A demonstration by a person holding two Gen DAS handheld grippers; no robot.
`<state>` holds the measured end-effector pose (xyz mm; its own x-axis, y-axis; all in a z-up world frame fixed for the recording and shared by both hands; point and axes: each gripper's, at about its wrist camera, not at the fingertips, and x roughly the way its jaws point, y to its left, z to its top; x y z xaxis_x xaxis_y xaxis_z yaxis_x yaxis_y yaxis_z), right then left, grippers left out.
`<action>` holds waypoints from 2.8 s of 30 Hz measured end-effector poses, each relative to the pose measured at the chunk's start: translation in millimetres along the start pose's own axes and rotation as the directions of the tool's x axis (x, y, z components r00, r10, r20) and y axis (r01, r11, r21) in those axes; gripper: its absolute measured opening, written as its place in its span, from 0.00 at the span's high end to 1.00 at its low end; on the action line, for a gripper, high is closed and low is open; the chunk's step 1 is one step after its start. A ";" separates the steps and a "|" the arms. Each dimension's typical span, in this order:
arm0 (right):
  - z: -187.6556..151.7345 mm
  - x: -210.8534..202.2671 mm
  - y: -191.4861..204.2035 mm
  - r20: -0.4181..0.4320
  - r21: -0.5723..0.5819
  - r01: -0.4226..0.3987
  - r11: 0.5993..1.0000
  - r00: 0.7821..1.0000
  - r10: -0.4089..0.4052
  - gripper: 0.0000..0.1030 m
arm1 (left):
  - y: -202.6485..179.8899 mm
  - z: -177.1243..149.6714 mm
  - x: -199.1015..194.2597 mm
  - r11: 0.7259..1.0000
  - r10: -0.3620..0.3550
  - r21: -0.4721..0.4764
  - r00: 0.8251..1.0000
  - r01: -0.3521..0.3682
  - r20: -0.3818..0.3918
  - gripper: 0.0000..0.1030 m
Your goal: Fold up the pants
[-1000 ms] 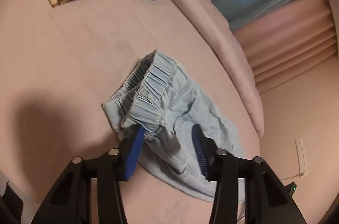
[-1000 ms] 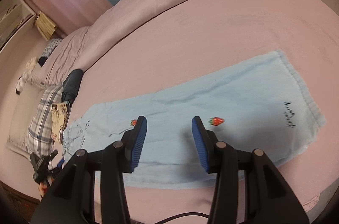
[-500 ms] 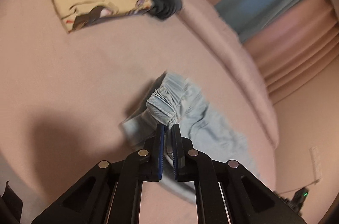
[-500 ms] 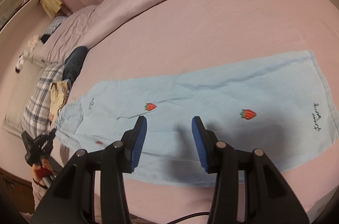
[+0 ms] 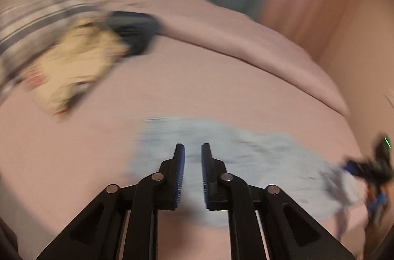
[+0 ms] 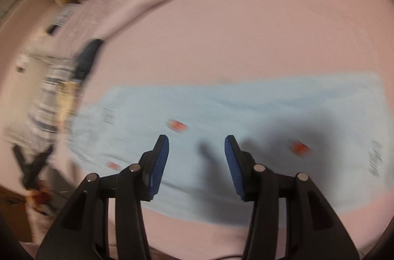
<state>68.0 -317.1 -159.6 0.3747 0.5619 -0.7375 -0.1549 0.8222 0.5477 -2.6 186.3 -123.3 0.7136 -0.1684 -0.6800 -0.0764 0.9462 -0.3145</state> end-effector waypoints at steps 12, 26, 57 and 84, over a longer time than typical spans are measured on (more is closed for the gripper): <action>86.2 198.7 81.9 -0.327 0.065 -0.164 0.984 0.928 0.176 0.55 | -89.0 -70.7 111.9 0.946 -0.148 0.217 0.918 0.240 -0.367 0.73; 22.5 186.9 72.5 -0.466 0.149 -0.348 0.925 0.801 0.376 0.55 | -66.0 -85.3 97.2 0.937 -0.228 0.180 0.915 0.299 -0.334 0.74; 74.3 111.9 108.9 -0.239 -0.314 -0.156 0.937 0.968 0.081 0.60 | -57.7 -82.4 54.3 0.944 -0.197 0.189 0.922 0.270 -0.334 0.95; -66.0 91.0 145.1 -0.387 -0.738 -0.251 0.626 0.918 -0.088 0.79 | -86.2 -55.2 73.0 0.916 -0.144 0.309 0.930 0.254 -0.338 0.95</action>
<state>19.3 -140.7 -173.4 0.0038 0.4782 -0.8782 -0.8658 0.4411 0.2365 17.7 77.1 -182.4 0.4391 -0.3861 -0.8113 0.3264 0.9098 -0.2563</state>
